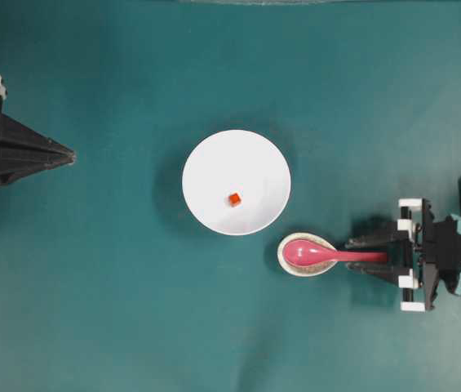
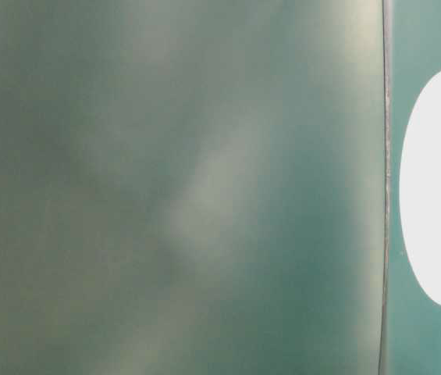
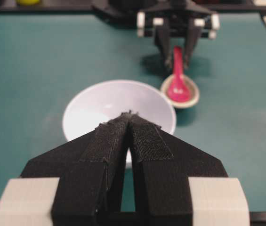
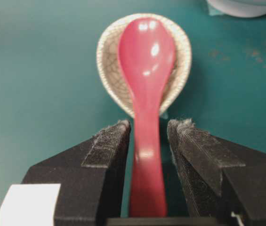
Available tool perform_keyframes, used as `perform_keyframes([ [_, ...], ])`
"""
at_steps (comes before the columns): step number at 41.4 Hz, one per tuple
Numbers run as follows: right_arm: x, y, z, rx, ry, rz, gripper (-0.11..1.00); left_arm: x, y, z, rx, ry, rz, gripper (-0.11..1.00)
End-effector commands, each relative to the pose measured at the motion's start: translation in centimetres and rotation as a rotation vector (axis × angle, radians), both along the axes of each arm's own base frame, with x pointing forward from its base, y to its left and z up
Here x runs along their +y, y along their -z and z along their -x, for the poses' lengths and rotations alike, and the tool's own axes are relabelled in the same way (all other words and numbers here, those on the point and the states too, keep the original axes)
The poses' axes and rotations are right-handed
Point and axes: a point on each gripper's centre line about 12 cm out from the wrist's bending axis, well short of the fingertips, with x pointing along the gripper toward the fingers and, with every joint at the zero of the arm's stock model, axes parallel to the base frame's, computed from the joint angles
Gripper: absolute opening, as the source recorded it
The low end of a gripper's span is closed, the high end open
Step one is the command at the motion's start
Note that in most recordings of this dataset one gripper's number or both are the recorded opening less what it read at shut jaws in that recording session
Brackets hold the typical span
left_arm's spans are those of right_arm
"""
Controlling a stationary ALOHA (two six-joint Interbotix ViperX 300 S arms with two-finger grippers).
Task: Grip the spoon and scoop the red block from the bowl with right arm.
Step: 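Close the right gripper on the pink spoon handle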
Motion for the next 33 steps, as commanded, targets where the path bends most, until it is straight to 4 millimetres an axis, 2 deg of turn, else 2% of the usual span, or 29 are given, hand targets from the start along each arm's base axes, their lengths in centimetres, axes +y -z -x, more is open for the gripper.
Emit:
perform_keyframes([
  [1, -0.02, -0.79, 0.10, -0.034, 0.000, -0.013, 0.45, 0.03, -0.72, -0.26, -0.017, -0.001, 0.000, 0.00],
  [33, 0.28, -0.87, 0.26, -0.034, -0.014, -0.017, 0.43, 0.03, -0.70, -0.26, -0.015, -0.001, 0.000, 0.00],
])
